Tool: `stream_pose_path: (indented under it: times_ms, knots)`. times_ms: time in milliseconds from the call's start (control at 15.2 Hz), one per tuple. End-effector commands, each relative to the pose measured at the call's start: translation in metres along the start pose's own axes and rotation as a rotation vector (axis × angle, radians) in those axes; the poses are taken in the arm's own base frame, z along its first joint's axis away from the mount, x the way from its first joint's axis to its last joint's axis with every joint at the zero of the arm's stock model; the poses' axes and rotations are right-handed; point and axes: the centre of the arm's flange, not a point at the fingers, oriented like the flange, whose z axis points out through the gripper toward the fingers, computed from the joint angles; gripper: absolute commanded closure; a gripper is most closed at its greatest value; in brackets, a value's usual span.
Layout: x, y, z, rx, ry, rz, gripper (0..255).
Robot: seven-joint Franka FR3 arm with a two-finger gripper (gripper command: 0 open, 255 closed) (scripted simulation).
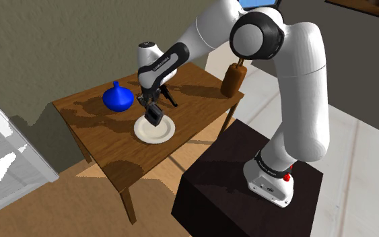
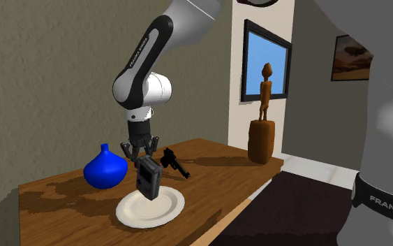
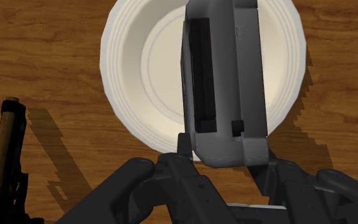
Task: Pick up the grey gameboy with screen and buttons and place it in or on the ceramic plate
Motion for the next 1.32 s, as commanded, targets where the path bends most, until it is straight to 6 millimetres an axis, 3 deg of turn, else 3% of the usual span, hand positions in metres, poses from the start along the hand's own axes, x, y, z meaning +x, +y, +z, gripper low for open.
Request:
stream_pose_path:
  times_ms: [0, 264, 792, 858, 1188, 1254]
  knots:
    - [0.0, 0.0, 0.011, 0.0, 0.001, 0.0, 255]
    - [0.0, -0.001, 0.034, 0.0, 0.001, 0.0, 255]
    - [0.0, -0.001, 0.034, 0.0, 0.001, 0.0, 255]
    - [0.001, -0.001, 0.034, 0.0, 0.001, 0.0, 0]
    - [0.0, -0.001, 0.034, 0.0, 0.001, 0.0, 0]
    - [0.0, -0.001, 0.021, 0.0, 0.001, 0.0, 0]
